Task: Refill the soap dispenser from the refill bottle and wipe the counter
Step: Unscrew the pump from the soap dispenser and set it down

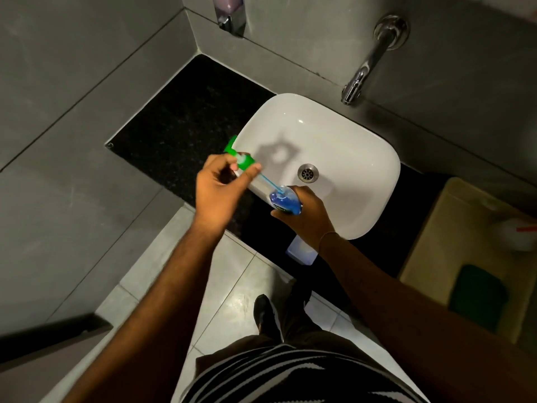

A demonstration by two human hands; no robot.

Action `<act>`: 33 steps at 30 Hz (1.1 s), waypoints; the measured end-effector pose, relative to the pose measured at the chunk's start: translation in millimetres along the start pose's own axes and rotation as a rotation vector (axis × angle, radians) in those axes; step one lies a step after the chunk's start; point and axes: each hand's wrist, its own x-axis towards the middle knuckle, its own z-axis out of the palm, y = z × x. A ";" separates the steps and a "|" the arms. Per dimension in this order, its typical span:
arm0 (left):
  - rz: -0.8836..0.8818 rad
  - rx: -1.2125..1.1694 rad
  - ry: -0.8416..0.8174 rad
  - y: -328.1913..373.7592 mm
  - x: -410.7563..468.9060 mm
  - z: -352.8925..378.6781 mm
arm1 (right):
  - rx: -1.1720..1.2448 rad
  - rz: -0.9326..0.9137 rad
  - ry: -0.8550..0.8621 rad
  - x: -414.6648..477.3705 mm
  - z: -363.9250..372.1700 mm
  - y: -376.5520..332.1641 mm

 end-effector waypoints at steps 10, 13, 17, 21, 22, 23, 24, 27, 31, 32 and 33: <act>-0.621 -0.499 0.201 -84.2 5.8 -38.4 | 0.032 0.069 0.076 -1.7 -18.1 31.0; -0.766 -0.649 0.290 -114.0 4.2 -46.5 | 0.091 0.107 0.099 -3.3 -21.0 35.5; -0.868 -0.653 0.314 -138.4 9.0 -41.7 | 0.189 0.158 0.092 -9.4 -23.6 39.1; -0.917 -0.625 0.299 -150.9 20.7 -25.9 | 0.216 0.177 0.081 -16.2 -26.6 44.2; -0.922 -0.623 0.301 -152.3 23.4 -21.7 | 0.224 0.177 0.089 -17.9 -27.3 45.1; -0.933 -0.621 0.309 -153.5 26.4 -18.0 | 0.226 0.174 0.098 -18.8 -28.2 45.9; -0.950 -0.621 0.317 -154.7 28.6 -14.8 | 0.225 0.170 0.103 -19.6 -29.0 47.4; -1.001 -0.614 0.334 -156.1 33.5 -9.5 | 0.218 0.172 0.112 -20.3 -31.2 50.4; -1.024 -0.586 0.387 -154.4 33.1 -10.6 | 0.210 0.180 0.110 -17.5 -31.7 52.9; -1.027 -0.597 0.404 -155.5 32.9 -11.5 | 0.209 0.179 0.109 -17.1 -30.5 53.2; -1.029 -0.608 0.418 -156.4 32.5 -12.3 | 0.209 0.178 0.107 -16.8 -29.2 53.1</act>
